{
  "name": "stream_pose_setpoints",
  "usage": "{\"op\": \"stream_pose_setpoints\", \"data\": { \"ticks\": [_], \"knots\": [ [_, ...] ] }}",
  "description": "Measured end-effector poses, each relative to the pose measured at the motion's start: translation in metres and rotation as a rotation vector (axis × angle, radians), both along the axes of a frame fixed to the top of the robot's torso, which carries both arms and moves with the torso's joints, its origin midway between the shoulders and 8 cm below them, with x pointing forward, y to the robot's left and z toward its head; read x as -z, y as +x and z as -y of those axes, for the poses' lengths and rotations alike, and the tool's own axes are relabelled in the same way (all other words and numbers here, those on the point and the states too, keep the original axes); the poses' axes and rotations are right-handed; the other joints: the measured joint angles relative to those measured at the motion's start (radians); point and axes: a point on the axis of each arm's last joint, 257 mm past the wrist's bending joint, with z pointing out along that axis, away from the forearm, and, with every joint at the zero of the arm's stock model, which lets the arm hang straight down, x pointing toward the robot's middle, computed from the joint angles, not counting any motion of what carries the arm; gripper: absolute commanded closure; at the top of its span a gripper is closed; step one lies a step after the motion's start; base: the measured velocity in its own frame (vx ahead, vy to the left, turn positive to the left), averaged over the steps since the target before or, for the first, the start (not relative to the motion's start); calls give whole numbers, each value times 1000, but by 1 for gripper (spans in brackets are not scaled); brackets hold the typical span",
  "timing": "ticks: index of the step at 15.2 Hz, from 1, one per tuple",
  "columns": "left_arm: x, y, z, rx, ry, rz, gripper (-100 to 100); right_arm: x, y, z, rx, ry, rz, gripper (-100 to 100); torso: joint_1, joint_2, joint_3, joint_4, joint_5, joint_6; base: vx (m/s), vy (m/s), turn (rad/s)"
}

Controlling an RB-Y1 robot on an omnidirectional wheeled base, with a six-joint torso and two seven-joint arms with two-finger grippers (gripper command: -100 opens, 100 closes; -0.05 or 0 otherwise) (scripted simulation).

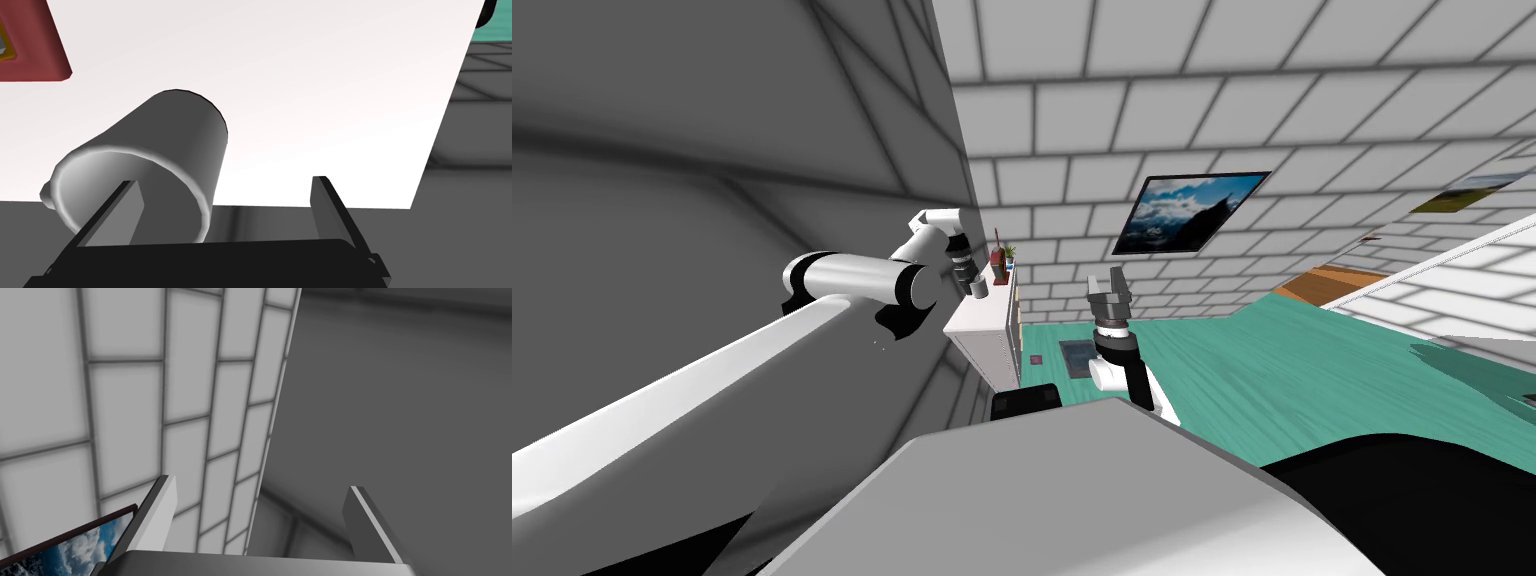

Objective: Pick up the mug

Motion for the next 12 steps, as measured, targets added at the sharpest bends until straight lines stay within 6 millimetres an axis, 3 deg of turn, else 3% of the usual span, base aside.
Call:
{"op": "stream_pose_setpoints", "data": {
  "ticks": [5, 6, 12],
  "knots": [
    [18, 4, -1, -2, 0, 1, -100, 0, 0, 0, 0, 0, 0, 0, 0, 3, 2, 1, 0, 0, -17, -1, -4],
    [19, 5, -1, -2, 0, 3, 100, 0, 0, 0, 0, 0, 0, 0, 0, 3, 2, 1, 0, 0, 0, 0, 0],
    [14, 4, 0, -3, -1, 3, 100, 0, 0, 0, 0, 0, 0, 0, 0, 3, 2, 1, 0, 0, 6, 0, 4]
  ]
}}
